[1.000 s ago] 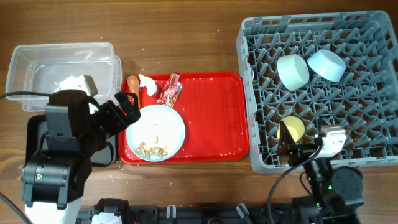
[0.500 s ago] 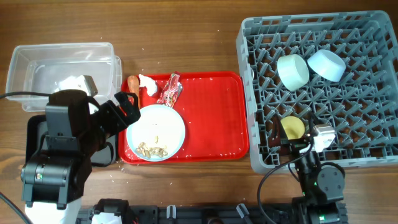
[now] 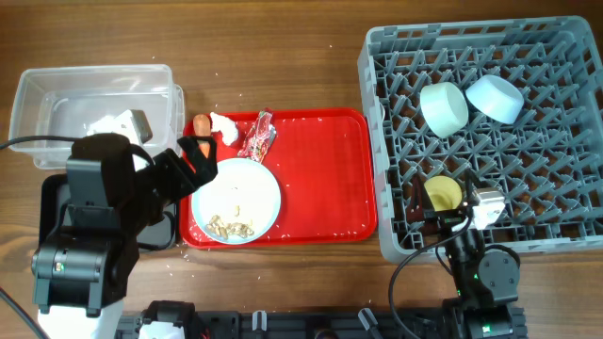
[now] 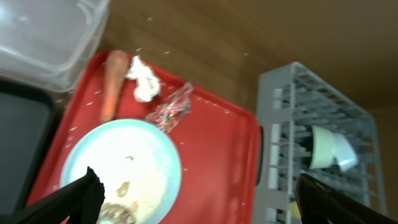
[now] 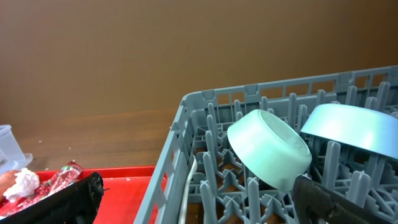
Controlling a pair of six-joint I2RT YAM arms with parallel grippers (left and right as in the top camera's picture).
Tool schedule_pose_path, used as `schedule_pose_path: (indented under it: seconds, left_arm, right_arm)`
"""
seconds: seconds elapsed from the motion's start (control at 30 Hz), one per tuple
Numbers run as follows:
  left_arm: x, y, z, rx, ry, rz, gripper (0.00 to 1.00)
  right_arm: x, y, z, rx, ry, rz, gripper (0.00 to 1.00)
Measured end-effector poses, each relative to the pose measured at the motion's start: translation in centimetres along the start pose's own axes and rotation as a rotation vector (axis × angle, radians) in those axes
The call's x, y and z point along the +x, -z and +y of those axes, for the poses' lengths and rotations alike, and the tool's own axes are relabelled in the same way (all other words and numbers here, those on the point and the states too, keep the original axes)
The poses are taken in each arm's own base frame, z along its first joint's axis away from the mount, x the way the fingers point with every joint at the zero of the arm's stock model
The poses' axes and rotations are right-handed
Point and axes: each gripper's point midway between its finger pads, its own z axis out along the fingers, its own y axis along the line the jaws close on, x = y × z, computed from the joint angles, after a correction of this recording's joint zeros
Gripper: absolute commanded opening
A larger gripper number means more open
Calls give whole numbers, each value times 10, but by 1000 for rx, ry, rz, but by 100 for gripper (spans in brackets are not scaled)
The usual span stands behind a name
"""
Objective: Sort waste into correct bins and load items into the dishwasher rack
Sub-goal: 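Reach the left gripper to the red wrapper and grasp it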
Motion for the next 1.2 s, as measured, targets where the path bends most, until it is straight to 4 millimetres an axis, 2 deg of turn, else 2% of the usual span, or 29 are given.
schedule_pose_path:
  seconds: [0.07,0.13,0.17,0.27,0.37,0.47,0.53,0.6,0.63,0.67,0.7,0.73,0.77,0.8,0.97,1.03,1.1,1.17,1.2]
  left_arm:
    - [-11,-6,-19,68,-19,-25,91]
    - [-6,-30,-27,58,-42,27,86]
    - [1,-52,-29,32,-66,74,82]
    - [31,-127,-29,-51,-176,217,85]
    - [60,-195,-25,-144,-321,252,85]
    - [79,-245,-11,-220,-426,257,84]
    - [85,-274,1,-252,-487,248,77]
    - [96,-297,25,-321,-535,267,77]
    - [100,-302,35,-351,-549,277,75]
    - [101,-307,38,-361,-556,274,67]
    - [98,-308,37,-365,-562,260,55]
    - [98,-308,39,-376,-571,261,31]
    - [97,-308,40,-381,-572,255,12]
    - [96,-308,40,-381,-571,253,4]
    - [96,-300,40,-392,-552,268,4]
    - [81,-283,23,-362,-520,227,4]
    - [51,-258,0,-311,-482,146,4]
    - [-3,-212,-18,-264,-412,13,4]
    - [-28,-195,-15,-266,-371,-43,4]
  right_arm:
    - [0,0,0,0,-1,0,100]
    - [0,0,0,0,-1,0,100]
    - [0,0,0,0,-1,0,100]
    - [0,0,0,-3,-2,1,100]
    - [0,0,1,-3,-4,-1,100]
    - [0,0,1,-4,-4,-1,100]
    - [0,0,1,-4,-4,-1,100]
    - [0,0,1,-4,-4,-1,100]
    - [0,0,1,-4,-4,-1,100]
    - [0,0,1,-4,-4,-1,100]
    - [0,0,1,-4,-4,-1,100]
    - [0,0,1,-4,-4,-1,100]
    - [0,0,1,-4,-4,-1,100]
    - [0,0,1,-4,-4,-1,100]
    - [0,0,1,-4,-4,-1,100]
    - [0,0,1,-4,-4,-1,100]
    - [0,0,1,-4,-4,-1,100]
    - [0,0,1,-4,-4,-1,100]
    - [0,0,1,-4,-4,-1,100]
